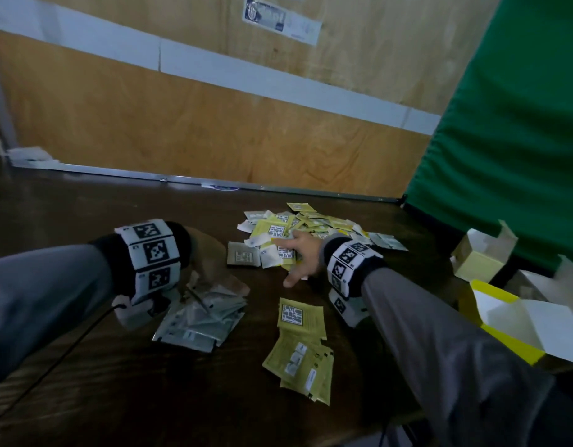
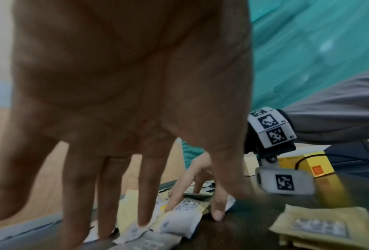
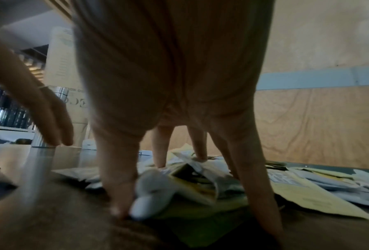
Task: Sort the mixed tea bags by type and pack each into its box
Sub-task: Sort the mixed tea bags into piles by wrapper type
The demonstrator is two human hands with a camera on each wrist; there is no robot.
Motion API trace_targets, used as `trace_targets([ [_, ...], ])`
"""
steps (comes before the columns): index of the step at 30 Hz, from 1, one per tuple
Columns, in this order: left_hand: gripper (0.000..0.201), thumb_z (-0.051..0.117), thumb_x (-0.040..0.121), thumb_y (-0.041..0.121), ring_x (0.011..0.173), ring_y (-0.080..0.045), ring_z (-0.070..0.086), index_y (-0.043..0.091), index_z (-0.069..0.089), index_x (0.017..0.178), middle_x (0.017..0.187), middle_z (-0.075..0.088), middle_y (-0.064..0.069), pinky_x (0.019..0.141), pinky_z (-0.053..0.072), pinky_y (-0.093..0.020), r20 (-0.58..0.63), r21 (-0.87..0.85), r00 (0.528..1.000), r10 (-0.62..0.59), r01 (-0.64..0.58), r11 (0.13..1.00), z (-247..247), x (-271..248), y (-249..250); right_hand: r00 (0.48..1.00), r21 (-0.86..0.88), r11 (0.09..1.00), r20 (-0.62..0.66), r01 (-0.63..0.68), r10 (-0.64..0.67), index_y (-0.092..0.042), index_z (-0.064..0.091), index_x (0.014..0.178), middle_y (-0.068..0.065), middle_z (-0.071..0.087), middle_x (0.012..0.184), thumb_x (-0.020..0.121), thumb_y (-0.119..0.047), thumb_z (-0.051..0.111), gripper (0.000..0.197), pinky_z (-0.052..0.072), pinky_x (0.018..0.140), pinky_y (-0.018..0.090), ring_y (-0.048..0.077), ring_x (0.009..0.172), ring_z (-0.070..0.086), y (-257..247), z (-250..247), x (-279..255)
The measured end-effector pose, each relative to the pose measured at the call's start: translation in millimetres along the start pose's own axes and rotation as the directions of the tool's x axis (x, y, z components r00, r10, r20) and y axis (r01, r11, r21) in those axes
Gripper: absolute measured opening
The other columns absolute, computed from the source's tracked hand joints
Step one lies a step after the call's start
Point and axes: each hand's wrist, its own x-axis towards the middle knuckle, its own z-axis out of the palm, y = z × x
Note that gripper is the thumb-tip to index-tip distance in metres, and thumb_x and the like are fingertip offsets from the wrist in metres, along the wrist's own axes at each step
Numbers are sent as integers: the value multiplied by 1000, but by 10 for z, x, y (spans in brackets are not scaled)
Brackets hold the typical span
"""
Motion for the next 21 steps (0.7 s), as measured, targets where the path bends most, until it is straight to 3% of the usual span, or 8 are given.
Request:
trace_targets([
  [2, 65, 50, 76, 76, 88, -20, 57, 13, 64, 84, 90, 63, -1, 80, 45, -31, -94, 22, 995, 29, -27, 999, -83, 39, 24, 1000, 26, 999, 3, 28, -28, -29, 23, 149, 8, 18, 156, 78, -36, 73, 86, 26, 112, 43, 29, 143, 21, -14, -38, 66],
  [4, 62, 51, 82, 68, 90, -24, 57, 9, 65, 94, 99, 65, -8, 83, 45, -32, -247, 97, 965, 84, -62, 993, -161, 139, 92, 1000, 74, 997, -6, 14, -13, -21, 33, 145, 7, 39, 147, 77, -19, 74, 79, 38, 104, 39, 29, 134, 38, -4, -81, 85],
  [7, 57, 53, 87, 59, 100, -25, 53, 7, 55, 113, 120, 58, -16, 94, 44, -35, -328, 88, 938, 110, -85, 992, -261, 339, 265, 997, 26, 1000, -72, -8, 9, -16, 29, 146, 7, 36, 148, 76, -13, 74, 83, 41, 101, 36, 27, 133, 39, 58, -86, 68],
  [10, 92, 64, 82, 55, 136, -28, 34, 7, 21, 148, 153, 28, -16, 107, 33, -37, -311, -22, 948, 70, -81, 996, -282, 542, 392, 993, 146, 988, -109, -39, 55, -19, 13, 149, 10, 43, 140, 80, -9, 68, 89, 46, 85, 33, 30, 123, 48, 156, -39, 22],
  [12, 108, 68, 78, 56, 143, -30, 22, 8, 6, 152, 158, 16, -14, 112, 29, -39, -289, -68, 956, 43, -66, 996, -266, 684, 433, 989, 312, 948, -110, -59, 98, -16, 23, 146, 10, 53, 118, 88, -11, 59, 69, 48, 71, 31, 28, 100, 56, 223, 8, -28],
  [15, 100, 70, 75, 58, 130, -29, 42, 6, 25, 147, 145, 40, -15, 101, 40, -38, -256, -55, 967, 22, -37, 998, -302, 833, 496, 960, 323, 945, -247, -50, 135, -10, 55, 110, 3, 53, 98, 87, -8, 57, 23, 40, 62, 23, 22, 90, 56, 312, 55, -119],
  [18, 61, 72, 75, 53, 88, -21, 50, 10, 54, 114, 102, 52, -7, 71, 40, -31, -256, 13, 965, 47, -45, 999, -341, 820, 589, 958, 355, 935, -257, -26, 124, -15, 61, 91, -1, 60, 93, 74, -19, 77, 25, 44, 64, 22, 17, 89, 58, 325, 77, -217],
  [21, 44, 76, 75, 40, 82, -19, 47, 14, 59, 105, 91, 51, -3, 68, 39, -29, -300, 88, 953, 42, -16, 996, -360, 841, 610, 985, 351, 934, -131, -63, 116, -16, 60, 88, 2, 64, 91, 67, -29, 82, 33, 49, 67, 27, 16, 84, 59, 251, 95, -243],
])
